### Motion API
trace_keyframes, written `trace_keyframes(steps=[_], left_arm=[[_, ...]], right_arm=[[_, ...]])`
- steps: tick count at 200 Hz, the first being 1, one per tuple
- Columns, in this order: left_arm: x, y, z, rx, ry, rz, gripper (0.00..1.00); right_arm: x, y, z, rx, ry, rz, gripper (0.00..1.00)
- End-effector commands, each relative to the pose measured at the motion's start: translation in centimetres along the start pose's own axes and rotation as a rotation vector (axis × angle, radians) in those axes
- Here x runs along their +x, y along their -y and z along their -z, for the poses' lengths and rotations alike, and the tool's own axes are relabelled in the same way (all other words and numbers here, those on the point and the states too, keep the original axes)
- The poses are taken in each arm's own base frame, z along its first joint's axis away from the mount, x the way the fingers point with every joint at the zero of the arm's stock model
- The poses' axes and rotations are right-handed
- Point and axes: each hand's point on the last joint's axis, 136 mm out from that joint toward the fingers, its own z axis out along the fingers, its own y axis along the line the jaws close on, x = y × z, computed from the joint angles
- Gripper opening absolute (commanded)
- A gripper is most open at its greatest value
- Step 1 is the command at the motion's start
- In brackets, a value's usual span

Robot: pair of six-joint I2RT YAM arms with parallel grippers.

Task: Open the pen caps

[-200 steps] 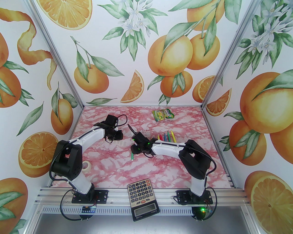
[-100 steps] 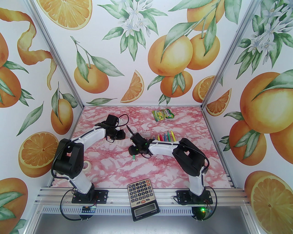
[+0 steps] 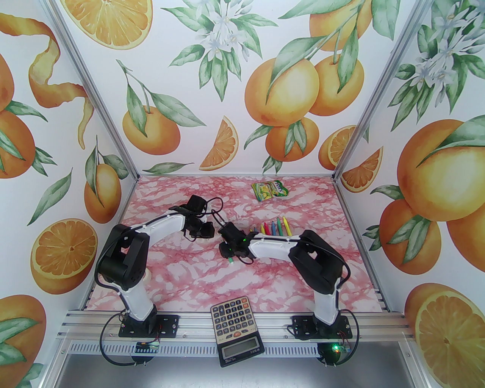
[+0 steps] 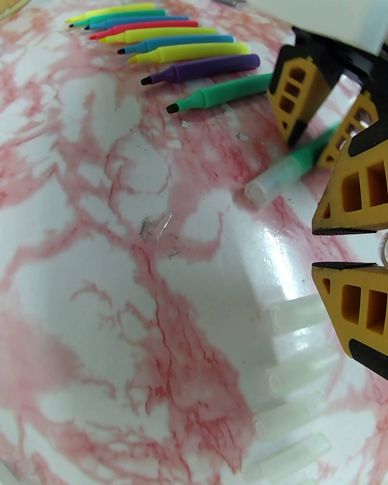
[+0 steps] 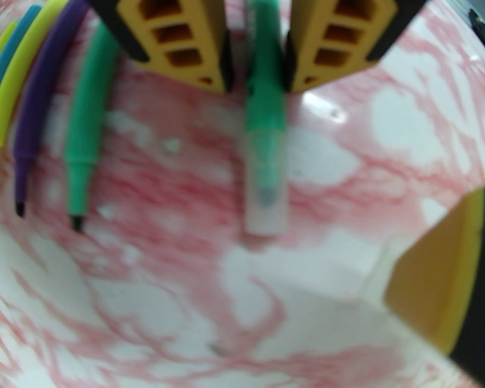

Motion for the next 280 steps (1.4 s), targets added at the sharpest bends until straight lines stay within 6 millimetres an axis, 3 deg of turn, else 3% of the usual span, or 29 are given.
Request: trace_keyframes(steps=[1,40,102,198,243,280], left_arm=[[-0.9,0.7,-0.3,-0.036,0.002,-0.018,0.04],[-0.6,0.3,-1.6,-0.13,-0.025,-0.024,0.07],[-0.2,-0.6,-2.0,-0.193,-0.042,-0.023,0.18],[0.2,-0.5,-2.6,-0.191,-0.054,-0.03,0.25],[-0.7,0.3,-1.4,-0.166,-0.02,-0.039,0.26],[-2.2,1.4,0.8,-0.123,0.049,-0.049,0.34]], right_arm=[[1.7,2.8,0.3,0.081,-0.045,-0.035,0.31],[1.4,3.0,0.6,0.071,-0.038,-0.041,0.31],[1.4,3.8,1.0,0.089,-0.035,-0.043,0.31],[1.3,3.8,1.0,0.091,-0.031,-0.035,0.32],[1.3,3.6,1.2,0.081,-0.037,-0.023,0.35],[1.2,3.5,1.7,0.087,-0.046,0.012,0.39]])
